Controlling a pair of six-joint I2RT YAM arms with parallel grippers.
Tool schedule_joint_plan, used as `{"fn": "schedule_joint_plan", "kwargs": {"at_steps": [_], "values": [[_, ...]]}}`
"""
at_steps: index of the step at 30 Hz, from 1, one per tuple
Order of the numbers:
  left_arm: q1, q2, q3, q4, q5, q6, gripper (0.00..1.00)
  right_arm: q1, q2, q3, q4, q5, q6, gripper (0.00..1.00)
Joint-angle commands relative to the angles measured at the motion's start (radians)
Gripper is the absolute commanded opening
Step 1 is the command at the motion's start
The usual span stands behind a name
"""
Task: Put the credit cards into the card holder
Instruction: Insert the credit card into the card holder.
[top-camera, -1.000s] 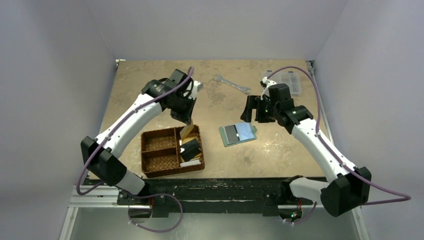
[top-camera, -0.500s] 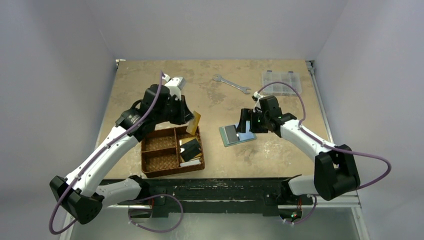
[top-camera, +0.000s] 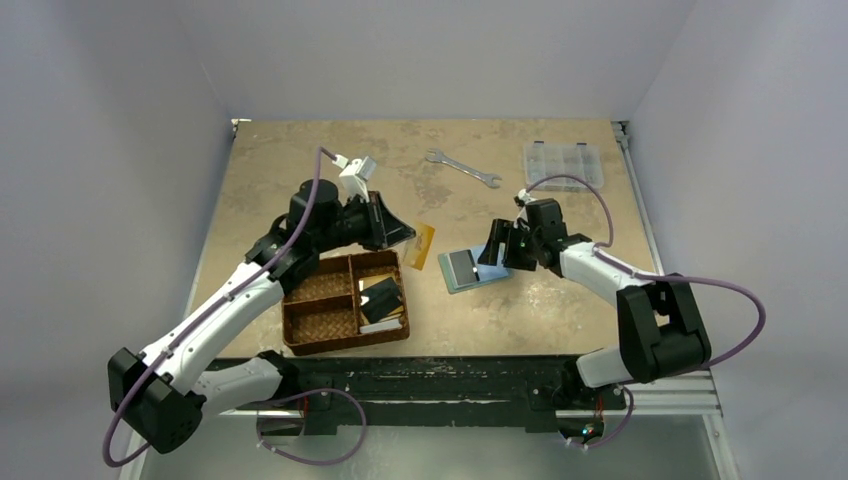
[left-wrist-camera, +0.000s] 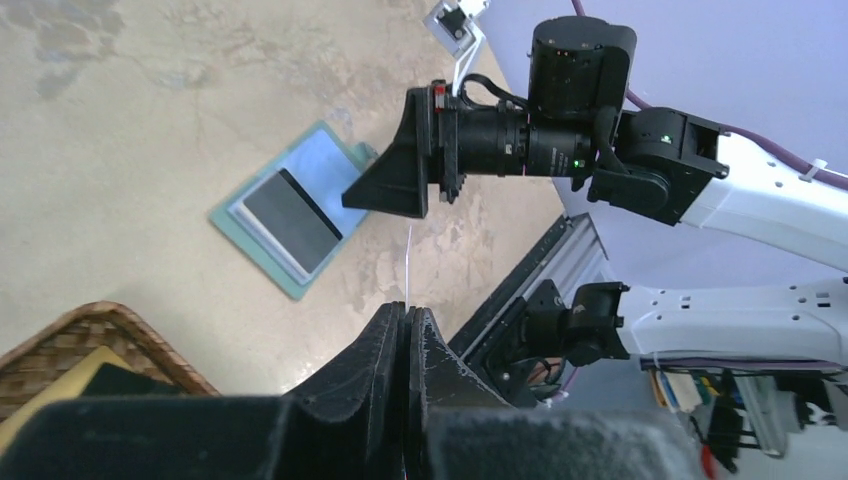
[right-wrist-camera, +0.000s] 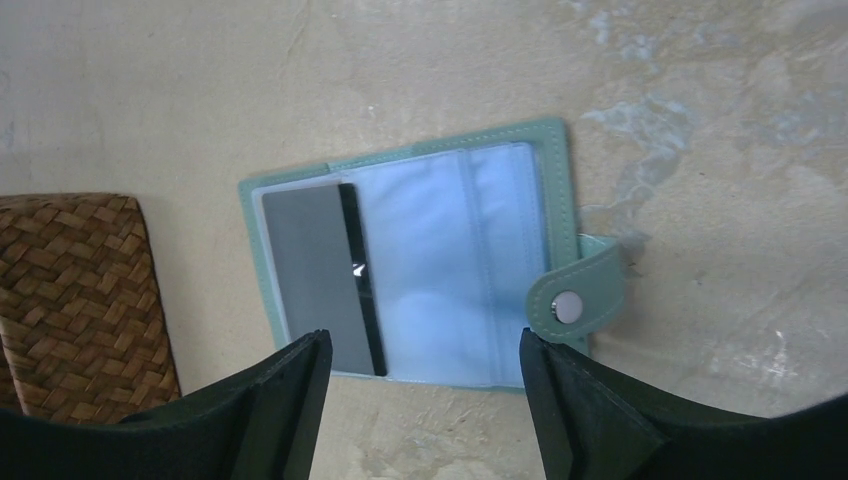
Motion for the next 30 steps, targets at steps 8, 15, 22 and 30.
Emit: {"fn": "schedule_joint_plan", "kwargs": {"at_steps": [8, 15, 22, 30], "values": [[-0.179, 0.243, 0.021, 0.196, -0.073, -0.029, 0.00, -0.085, -0.005, -0.140, 0.142, -0.067, 0.062, 0.55], [-0.190, 0.409, 0.047, 0.272, -0.080, -0.032, 0.00, -0.063, -0.151, -0.359, 0.278, -0.191, 0.239, 0.43], [-0.192, 0.506, 0.090, 0.252, -0.131, 0.003, 0.00, -0.061, -0.351, -0.255, 0.031, -0.055, 0.122, 0.50], [-0.194, 0.615, 0.157, 0.257, -0.153, -0.005, 0.00, -0.034, -0.180, -0.140, 0.163, -0.241, 0.157, 0.34]]}}
